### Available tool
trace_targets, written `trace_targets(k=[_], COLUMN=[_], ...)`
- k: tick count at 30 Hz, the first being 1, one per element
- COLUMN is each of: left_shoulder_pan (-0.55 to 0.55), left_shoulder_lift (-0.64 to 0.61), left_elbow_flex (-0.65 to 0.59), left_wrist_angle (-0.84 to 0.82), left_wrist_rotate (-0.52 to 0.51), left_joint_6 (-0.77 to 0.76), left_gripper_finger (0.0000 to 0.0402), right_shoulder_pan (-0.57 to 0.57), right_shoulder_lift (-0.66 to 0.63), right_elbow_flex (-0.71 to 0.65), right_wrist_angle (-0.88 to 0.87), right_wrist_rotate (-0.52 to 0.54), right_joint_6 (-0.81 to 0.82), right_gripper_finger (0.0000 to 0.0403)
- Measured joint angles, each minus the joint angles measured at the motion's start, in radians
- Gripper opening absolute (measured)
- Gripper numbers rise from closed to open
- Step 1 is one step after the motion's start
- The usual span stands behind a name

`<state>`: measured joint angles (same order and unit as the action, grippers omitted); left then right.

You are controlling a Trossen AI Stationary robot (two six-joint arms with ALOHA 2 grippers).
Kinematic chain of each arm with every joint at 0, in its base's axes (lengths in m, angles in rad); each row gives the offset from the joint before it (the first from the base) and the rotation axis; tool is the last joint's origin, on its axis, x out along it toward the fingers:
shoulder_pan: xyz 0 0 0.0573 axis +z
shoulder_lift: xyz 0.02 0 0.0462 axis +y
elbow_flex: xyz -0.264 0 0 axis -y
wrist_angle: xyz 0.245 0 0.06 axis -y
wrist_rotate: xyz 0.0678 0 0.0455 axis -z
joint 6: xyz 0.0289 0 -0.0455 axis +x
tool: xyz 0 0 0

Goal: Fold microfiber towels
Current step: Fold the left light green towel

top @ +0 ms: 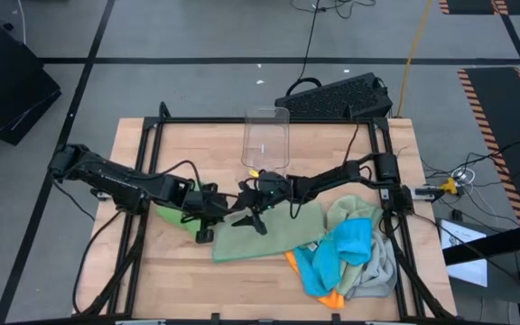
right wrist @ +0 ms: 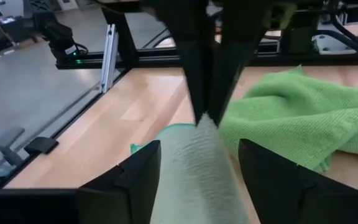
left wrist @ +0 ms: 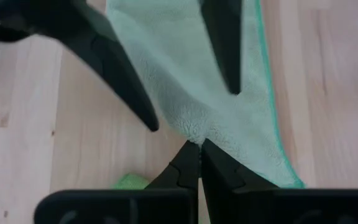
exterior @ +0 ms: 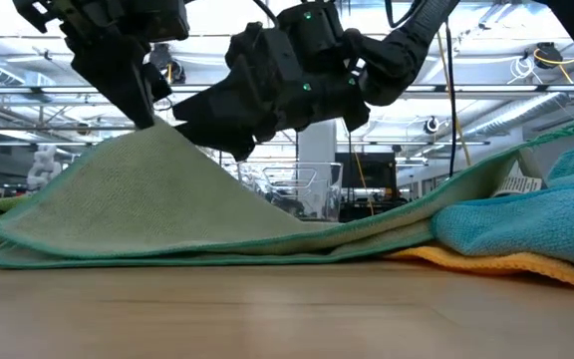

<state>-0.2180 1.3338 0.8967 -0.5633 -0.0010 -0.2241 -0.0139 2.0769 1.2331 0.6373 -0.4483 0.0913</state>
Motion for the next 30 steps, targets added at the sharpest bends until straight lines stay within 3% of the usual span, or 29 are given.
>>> trace_targets(k=[11,20,24,30], left_shoulder_pan=[-0.020,-0.020,-0.020,-0.034], left_shoulder_lift=[0.000,0.000,0.000,0.000], left_elbow_flex=[0.000,0.000,0.000,0.000], left_wrist_angle=[0.053,0.093,0.110,0.036], left_wrist_rotate=[-0.013,-0.028,-0.036,-0.100], left_joint_6=[0.037,0.064,0.048,-0.167], left_gripper_finger=[0.0014,0.0008,0.0030,0.0097], right_shoulder_pan=[0.000,0.001,0.001,-0.028], right_shoulder_lift=[0.000,0.000,0.000,-0.022], right_elbow_flex=[0.000,0.000,0.000,-0.002], right_wrist_angle=[-0.033,-0.036,-0.038,-0.087], right_wrist_rotate=[-0.053,-0.080,-0.080,-0.075], right_joint_6=[0.006,-0.028,-0.070,-0.134], right_gripper_finger=[0.0185,0.0067,0.0010,0.0005])
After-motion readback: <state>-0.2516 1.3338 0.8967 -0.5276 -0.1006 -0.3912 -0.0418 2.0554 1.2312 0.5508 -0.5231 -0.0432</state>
